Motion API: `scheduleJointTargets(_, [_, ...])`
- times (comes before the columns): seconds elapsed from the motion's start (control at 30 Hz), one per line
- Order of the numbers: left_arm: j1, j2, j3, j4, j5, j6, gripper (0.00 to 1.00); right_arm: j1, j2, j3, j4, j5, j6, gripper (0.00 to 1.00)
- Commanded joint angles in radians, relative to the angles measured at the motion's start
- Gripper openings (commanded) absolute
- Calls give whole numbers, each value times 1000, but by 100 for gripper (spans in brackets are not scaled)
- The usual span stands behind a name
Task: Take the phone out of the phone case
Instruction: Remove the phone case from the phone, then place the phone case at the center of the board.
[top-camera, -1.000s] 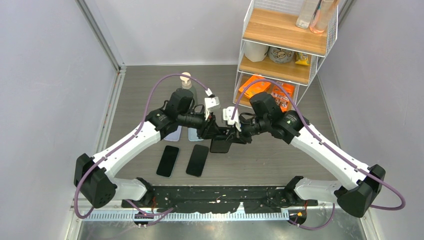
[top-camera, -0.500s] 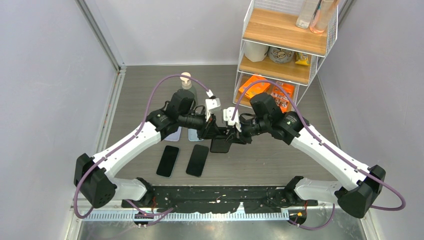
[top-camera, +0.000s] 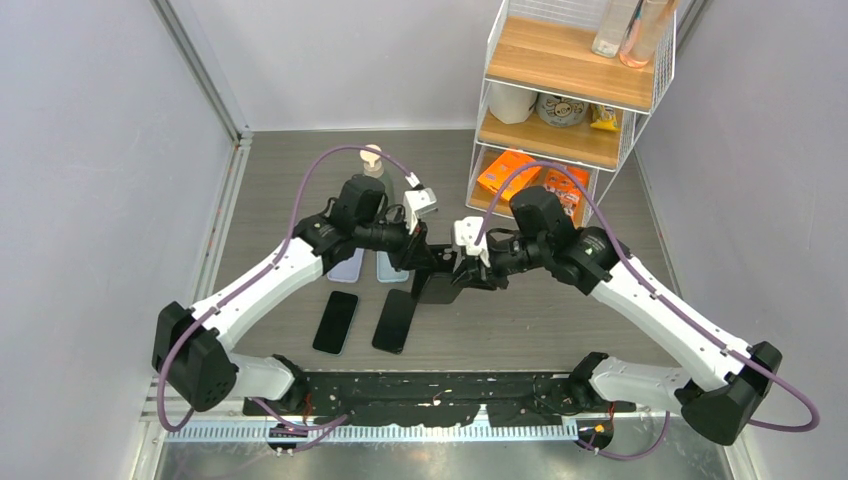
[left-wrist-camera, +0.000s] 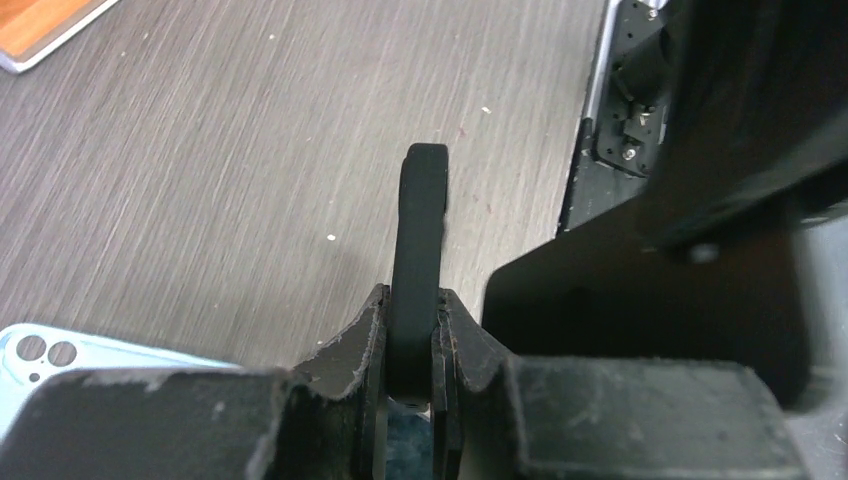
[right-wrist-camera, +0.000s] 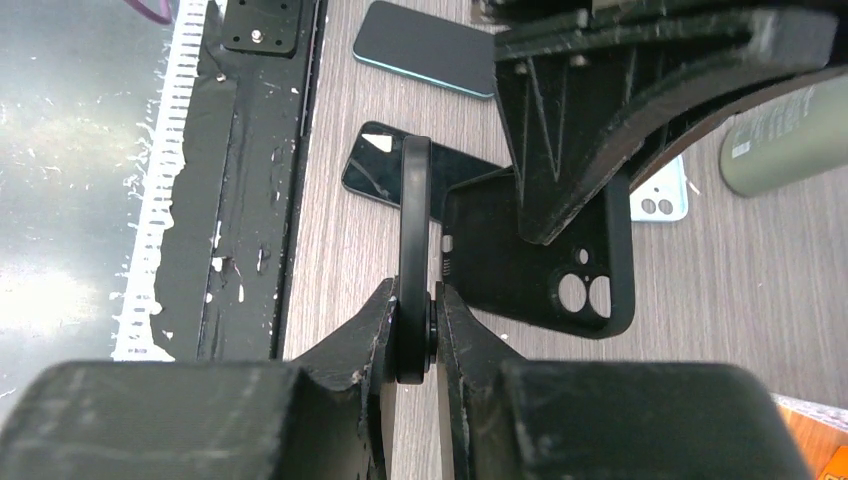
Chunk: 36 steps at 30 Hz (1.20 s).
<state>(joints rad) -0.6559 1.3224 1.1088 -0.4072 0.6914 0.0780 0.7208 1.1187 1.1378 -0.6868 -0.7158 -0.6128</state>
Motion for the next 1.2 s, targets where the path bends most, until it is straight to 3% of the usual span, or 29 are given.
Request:
scheduleJointTargets(0.0, [22, 20, 40, 0, -26, 2, 0, -1, -63, 13, 85, -64, -13, 5])
scheduleJointTargets(0.3, [82, 126, 88, 36, 10, -8, 0, -22, -121, -15, 111, 2, 8, 5])
scheduleJointTargets(0.8, [137, 483, 295, 149, 126, -252, 0, -123, -255, -167, 173, -29, 24, 5])
scheduleJointTargets(1.17, [147, 652, 420, 87, 88, -334, 10, -149, -289, -234, 225, -62, 33, 5])
